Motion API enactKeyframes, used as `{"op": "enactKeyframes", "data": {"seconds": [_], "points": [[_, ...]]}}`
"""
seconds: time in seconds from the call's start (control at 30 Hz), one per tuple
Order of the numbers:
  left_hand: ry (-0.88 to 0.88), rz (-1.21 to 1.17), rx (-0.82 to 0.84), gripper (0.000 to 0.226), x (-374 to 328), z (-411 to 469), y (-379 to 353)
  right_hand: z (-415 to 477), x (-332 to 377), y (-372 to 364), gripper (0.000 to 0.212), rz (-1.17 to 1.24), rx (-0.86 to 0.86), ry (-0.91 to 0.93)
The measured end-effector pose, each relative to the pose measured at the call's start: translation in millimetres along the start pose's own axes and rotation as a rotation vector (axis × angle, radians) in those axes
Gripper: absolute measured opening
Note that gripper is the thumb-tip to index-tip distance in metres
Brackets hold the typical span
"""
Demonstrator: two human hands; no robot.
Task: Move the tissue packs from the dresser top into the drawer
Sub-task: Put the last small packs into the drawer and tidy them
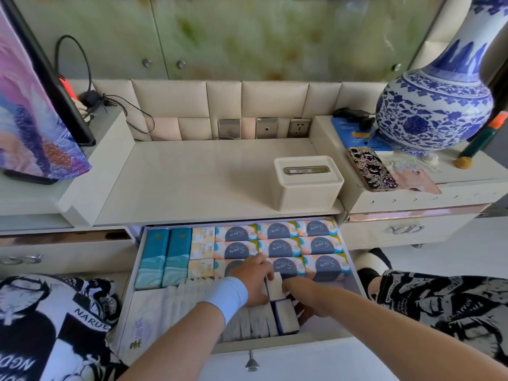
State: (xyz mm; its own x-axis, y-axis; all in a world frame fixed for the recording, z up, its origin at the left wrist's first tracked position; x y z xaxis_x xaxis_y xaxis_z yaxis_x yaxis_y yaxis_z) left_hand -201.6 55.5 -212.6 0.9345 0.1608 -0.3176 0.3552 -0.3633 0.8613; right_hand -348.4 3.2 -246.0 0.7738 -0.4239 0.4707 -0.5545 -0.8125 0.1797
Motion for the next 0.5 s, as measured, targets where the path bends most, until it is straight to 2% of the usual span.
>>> {"op": "enactKeyframes", "data": {"seconds": [0.07, 0.27, 0.4, 0.5], "points": [[-0.007, 0.003, 0.007, 0.054, 3, -2, -2, 0, 1, -5, 0.036, 0.045, 0.016, -0.011], [-0.042, 0.091, -0.016, 0.067, 4, -4, -5, 0, -2, -7, 0.052, 0.133, 0.085, 0.035], [-0.105, 0.175, 0.022, 0.099, 1, -7, -14, -8, 1, -16, 0.039, 0.12, 0.053, 0.079], [-0.123, 0.228, 0.022, 0.108, -4, -9, -17, -13, 3, -15, 0.037, 0.037, 0.09, 0.089]]}}
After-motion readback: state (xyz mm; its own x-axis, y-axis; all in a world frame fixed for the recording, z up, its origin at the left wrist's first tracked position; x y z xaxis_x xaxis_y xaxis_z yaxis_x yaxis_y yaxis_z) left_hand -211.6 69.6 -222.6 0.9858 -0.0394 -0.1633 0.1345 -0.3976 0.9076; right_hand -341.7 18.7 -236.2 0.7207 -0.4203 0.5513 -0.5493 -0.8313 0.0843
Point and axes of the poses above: each hand's wrist, its own z-axis towards the middle knuckle, its own y-axis out of the back of the hand, x = y × z, the point moved 3 cm from there along z, towards the middle knuckle, and after that the axes turned 4 degrees about y, right-handed, at the moved point
